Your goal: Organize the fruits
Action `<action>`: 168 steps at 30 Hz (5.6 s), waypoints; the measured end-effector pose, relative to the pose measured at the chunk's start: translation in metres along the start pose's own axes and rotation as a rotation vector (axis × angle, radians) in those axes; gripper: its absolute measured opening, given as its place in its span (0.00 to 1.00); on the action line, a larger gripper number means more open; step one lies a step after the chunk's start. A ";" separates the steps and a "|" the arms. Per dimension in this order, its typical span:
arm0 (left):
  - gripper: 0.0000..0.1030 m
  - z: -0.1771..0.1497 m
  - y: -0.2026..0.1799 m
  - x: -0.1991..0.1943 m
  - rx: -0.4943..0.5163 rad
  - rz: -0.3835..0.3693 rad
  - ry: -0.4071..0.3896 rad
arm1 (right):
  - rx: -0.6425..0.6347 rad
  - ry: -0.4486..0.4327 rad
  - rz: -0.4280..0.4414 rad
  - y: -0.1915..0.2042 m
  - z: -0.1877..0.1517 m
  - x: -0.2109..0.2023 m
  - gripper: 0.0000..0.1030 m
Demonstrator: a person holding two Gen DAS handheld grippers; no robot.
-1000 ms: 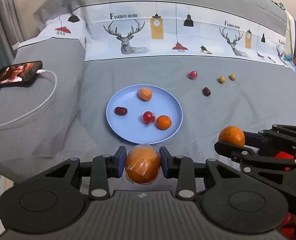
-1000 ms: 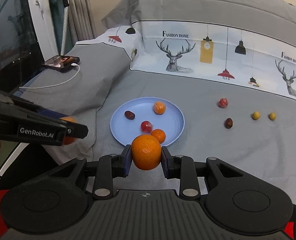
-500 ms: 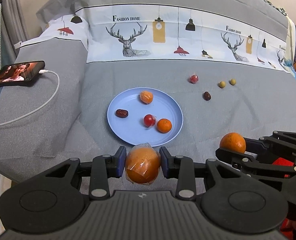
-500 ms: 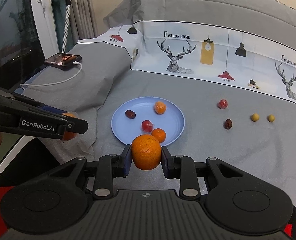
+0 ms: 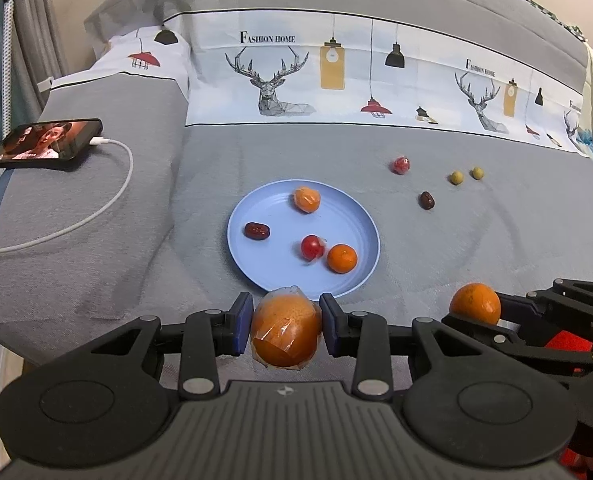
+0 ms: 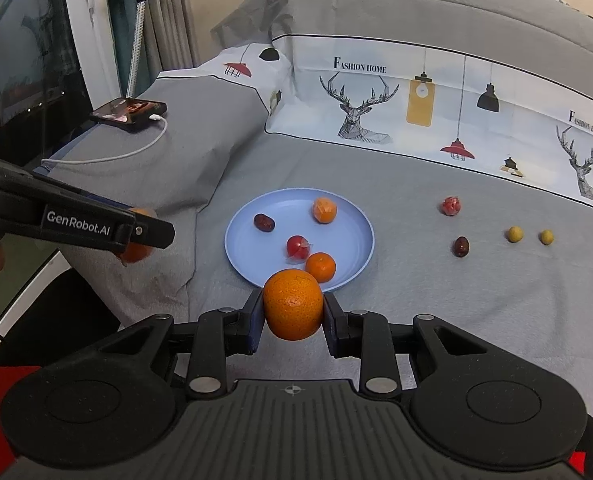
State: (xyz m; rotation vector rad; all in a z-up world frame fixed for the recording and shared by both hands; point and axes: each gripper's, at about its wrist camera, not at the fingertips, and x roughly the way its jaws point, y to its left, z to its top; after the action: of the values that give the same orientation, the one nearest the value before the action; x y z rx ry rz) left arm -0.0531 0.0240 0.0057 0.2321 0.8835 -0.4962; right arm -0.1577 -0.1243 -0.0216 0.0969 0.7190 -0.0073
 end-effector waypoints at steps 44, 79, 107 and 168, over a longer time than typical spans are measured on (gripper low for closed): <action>0.38 0.080 0.010 0.155 0.009 0.015 0.139 | 0.090 0.084 -0.028 -0.045 0.047 0.138 0.31; 1.00 0.017 0.011 0.066 -0.033 0.127 0.117 | 0.154 0.120 -0.049 -0.026 0.017 0.067 0.99; 1.00 -0.006 -0.014 -0.003 0.003 0.156 -0.004 | 0.088 -0.018 -0.088 -0.002 0.006 -0.006 0.99; 1.00 0.053 -0.047 0.073 0.070 0.118 0.082 | 0.248 -0.035 -0.286 -0.089 0.003 0.020 0.99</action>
State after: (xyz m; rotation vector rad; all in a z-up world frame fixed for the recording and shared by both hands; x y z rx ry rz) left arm -0.0022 -0.0604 -0.0186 0.3684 0.9276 -0.4106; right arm -0.1448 -0.2124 -0.0401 0.2297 0.6898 -0.3717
